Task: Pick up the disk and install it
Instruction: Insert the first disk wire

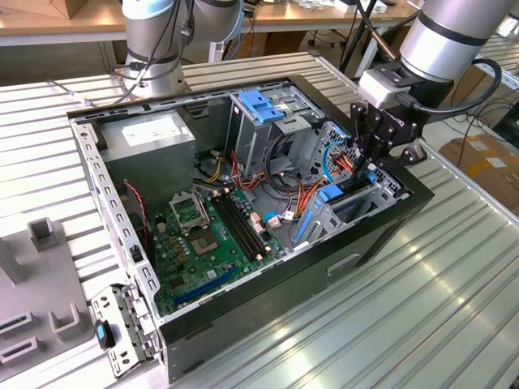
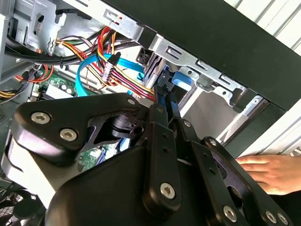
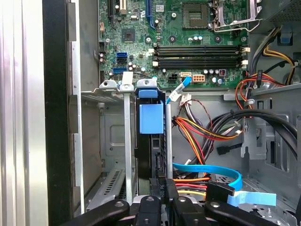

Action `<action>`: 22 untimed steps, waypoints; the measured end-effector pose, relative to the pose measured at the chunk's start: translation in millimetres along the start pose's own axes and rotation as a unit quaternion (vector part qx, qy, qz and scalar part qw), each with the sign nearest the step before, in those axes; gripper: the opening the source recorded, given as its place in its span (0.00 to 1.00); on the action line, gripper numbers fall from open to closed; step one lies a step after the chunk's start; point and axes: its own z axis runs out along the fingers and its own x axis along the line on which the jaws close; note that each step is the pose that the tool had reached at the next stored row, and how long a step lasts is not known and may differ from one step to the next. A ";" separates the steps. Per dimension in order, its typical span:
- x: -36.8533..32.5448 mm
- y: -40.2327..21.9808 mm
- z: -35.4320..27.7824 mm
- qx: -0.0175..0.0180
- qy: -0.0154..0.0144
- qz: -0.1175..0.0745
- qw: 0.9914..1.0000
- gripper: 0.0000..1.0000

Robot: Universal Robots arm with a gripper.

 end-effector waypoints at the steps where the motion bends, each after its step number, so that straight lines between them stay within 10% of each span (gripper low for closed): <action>1: 0.0 0.0 0.0 0.000 0.000 0.000 1.000 0.16; 22: 0.1 0.3 3.8 0.000 -0.002 0.000 1.000 0.16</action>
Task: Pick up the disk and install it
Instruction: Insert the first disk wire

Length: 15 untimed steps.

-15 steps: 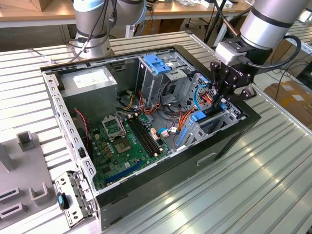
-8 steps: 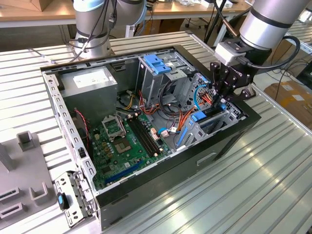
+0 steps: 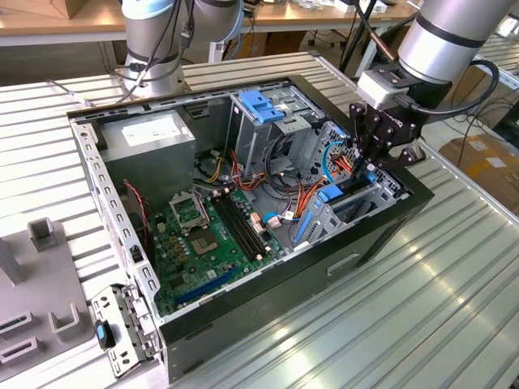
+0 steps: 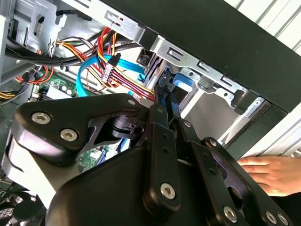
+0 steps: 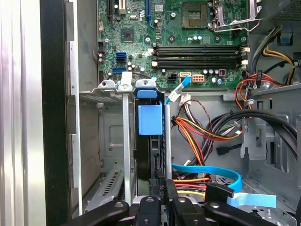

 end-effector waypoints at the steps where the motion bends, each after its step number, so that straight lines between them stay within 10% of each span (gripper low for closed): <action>1: 0.0 0.0 0.0 0.000 0.000 0.000 1.000 0.16; 15: 2.8 -1.3 -4.5 0.000 0.000 0.000 1.000 0.16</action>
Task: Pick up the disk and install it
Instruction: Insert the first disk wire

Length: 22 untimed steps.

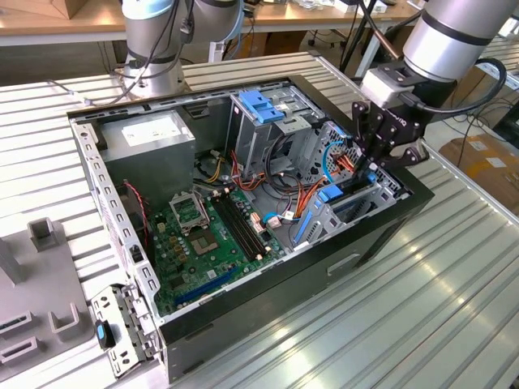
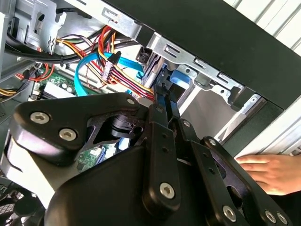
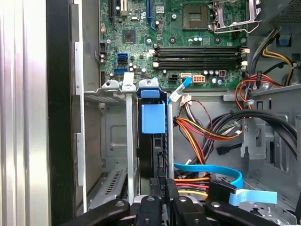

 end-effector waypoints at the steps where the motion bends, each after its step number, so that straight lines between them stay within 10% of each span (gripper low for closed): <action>1: 0.0 0.0 1.2 0.000 0.000 0.000 1.000 0.16; 17: 0.1 0.0 8.9 0.000 0.000 0.000 1.000 0.16; 22: 0.1 0.0 -0.6 0.000 0.000 0.000 1.000 0.24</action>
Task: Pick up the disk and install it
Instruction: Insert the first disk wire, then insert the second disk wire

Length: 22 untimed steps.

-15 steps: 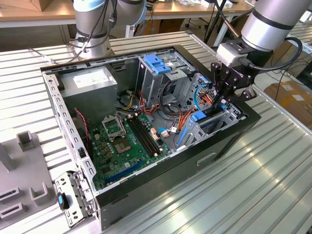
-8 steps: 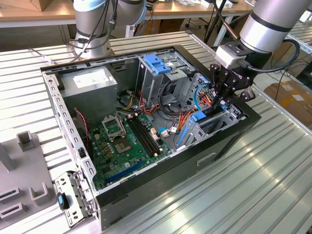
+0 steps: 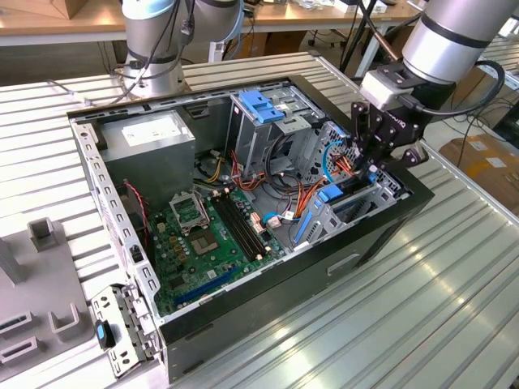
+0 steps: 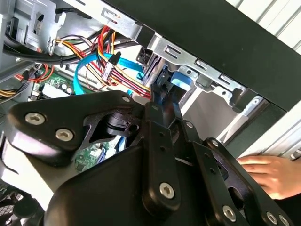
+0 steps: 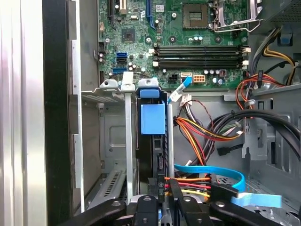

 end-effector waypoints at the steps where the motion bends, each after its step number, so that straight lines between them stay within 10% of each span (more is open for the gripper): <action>1: 0.0 0.0 -1.9 0.000 0.000 0.000 1.000 0.24; 17: 0.0 0.7 -5.8 0.000 0.000 0.000 1.000 0.11; 19: 0.7 5.3 -36.5 0.000 -0.001 0.000 1.000 0.11; 22: -32.3 12.3 -42.2 -0.010 0.000 -0.006 1.000 0.11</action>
